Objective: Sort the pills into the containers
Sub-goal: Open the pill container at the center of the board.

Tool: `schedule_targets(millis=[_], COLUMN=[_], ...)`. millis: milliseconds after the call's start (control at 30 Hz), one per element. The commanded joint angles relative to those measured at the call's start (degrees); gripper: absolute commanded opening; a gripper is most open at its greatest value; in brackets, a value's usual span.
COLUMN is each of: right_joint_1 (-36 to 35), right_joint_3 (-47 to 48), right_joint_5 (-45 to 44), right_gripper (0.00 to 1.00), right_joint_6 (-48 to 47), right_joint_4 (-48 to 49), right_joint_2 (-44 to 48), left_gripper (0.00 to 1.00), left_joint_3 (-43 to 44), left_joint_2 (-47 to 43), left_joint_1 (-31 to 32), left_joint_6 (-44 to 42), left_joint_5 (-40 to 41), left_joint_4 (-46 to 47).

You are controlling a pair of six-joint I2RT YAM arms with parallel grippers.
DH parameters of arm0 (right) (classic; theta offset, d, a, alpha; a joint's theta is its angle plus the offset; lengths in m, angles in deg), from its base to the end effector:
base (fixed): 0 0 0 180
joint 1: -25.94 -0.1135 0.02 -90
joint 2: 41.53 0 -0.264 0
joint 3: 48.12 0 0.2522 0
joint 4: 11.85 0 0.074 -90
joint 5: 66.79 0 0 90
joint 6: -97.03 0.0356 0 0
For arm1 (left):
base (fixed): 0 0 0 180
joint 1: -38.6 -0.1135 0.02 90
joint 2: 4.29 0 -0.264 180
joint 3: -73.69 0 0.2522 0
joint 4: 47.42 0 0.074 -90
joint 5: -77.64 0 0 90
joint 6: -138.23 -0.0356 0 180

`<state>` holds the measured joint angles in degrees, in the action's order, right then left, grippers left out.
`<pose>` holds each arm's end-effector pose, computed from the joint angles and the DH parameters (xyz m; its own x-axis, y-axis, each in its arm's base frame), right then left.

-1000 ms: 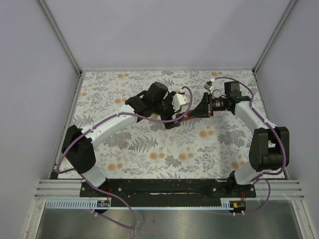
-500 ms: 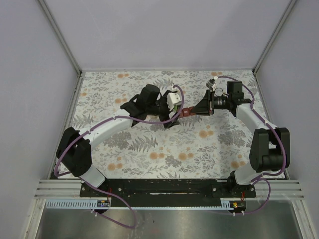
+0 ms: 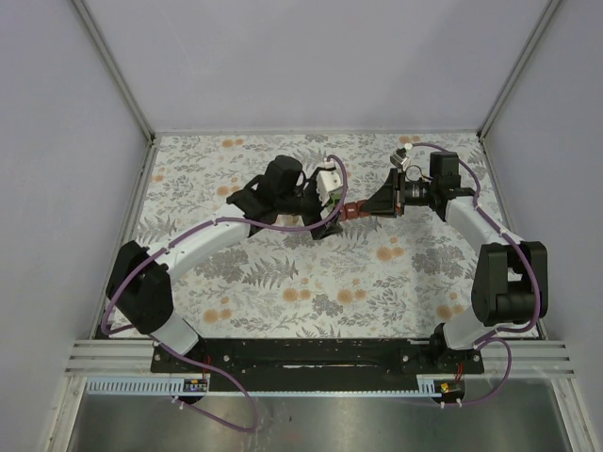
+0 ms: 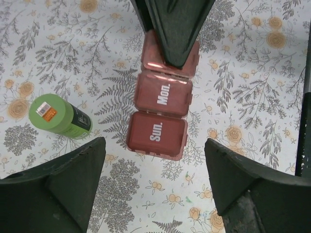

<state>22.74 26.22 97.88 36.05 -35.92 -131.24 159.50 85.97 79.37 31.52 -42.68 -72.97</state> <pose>0.3238 0.0525 0.2577 -0.9226 0.0769 -0.3781 -0.3555 0.2117 0.9104 0.2634 -0.2509 0.3056 -0.1054 0.4186 -0.9020 0.9659 0.2588 0.0073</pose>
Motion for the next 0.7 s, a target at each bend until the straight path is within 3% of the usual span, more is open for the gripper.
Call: schedule_targets(millis=[0,167,667], right_joint_1=[0.21,0.3,0.21], right_joint_3=[-0.81,-0.99,-1.43], right_joint_5=[1.26,1.09,0.91], right_gripper=[0.0,0.0,0.0], right_joint_6=[0.52,0.52,0.17], right_joint_4=[2.04,2.22,2.57], right_joint_2=[2.08,2.08,2.61], left_gripper=[0.84,0.77,0.78], left_joint_3=[6.25,9.07,13.55], left_joint_2=[-0.09,2.02,4.05], left_joint_1=[-0.26,0.09,1.76], left_joint_6=[-0.87,-0.78,-6.4], left_joint_5=[-0.7,-0.43,-1.14], left_joint_4=[-1.38,-3.41,-11.85])
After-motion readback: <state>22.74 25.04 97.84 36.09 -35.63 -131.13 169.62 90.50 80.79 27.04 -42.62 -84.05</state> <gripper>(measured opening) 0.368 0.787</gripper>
